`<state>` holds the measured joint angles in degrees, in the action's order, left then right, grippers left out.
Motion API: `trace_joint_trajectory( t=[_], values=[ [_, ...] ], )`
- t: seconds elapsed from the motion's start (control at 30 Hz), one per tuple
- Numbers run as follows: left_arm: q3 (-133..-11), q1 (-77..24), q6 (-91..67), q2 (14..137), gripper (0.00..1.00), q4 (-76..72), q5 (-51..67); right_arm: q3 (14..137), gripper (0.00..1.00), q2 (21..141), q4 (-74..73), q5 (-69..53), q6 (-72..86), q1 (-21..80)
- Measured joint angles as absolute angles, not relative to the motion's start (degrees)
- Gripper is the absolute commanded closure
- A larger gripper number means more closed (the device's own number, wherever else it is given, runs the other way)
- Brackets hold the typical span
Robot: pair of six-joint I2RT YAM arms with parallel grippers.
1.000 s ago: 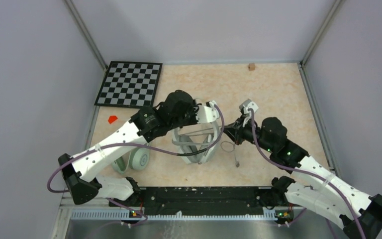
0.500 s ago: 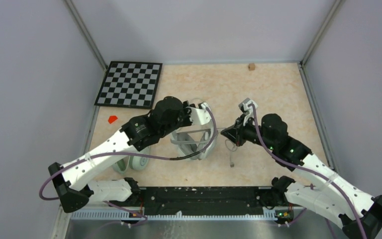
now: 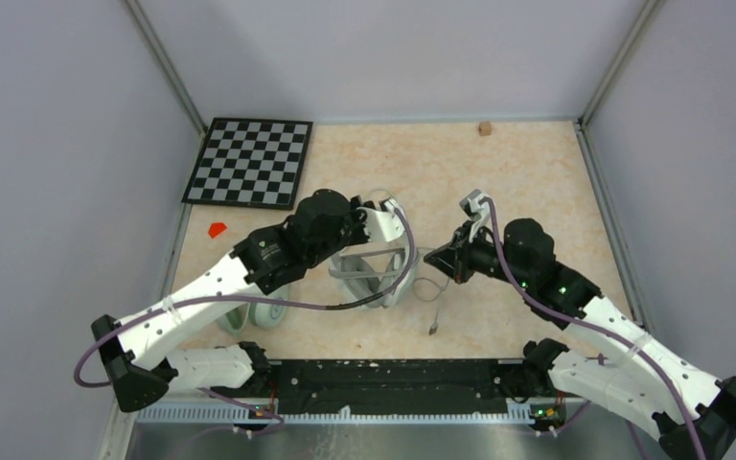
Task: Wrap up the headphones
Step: Wrap the headphones cable around the headphones.
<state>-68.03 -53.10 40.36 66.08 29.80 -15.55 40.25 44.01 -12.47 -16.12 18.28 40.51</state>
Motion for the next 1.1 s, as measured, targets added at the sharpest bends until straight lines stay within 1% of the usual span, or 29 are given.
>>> trace_joint_trajectory(
  t=[0.17,0.47,0.5,0.8,1.0,1.1],
  values=[
    [-67.68,-53.10,40.18,65.10,1.00,29.47,-15.49,40.25,1.00,43.83,-12.53,-16.29,18.39,40.32],
    [-66.72,-53.28,39.99,65.14,1.00,28.25,-15.97,40.27,0.93,43.11,-10.90,-21.74,20.88,39.97],
    [-66.72,-53.23,40.49,65.17,1.00,28.51,-17.67,40.21,0.92,42.52,-8.67,-25.23,22.22,39.55],
    [-66.72,-53.25,40.42,66.30,1.00,28.45,-19.81,37.30,0.90,42.19,-0.97,-33.32,26.59,38.81],
    [-67.09,-53.32,38.33,67.85,1.00,28.36,-24.93,31.94,0.89,46.24,12.29,-38.13,33.65,38.70],
    [-68.03,-53.30,35.53,69.91,1.00,28.62,-28.08,30.72,0.90,48.12,16.08,-38.81,35.68,38.70]
  ],
)
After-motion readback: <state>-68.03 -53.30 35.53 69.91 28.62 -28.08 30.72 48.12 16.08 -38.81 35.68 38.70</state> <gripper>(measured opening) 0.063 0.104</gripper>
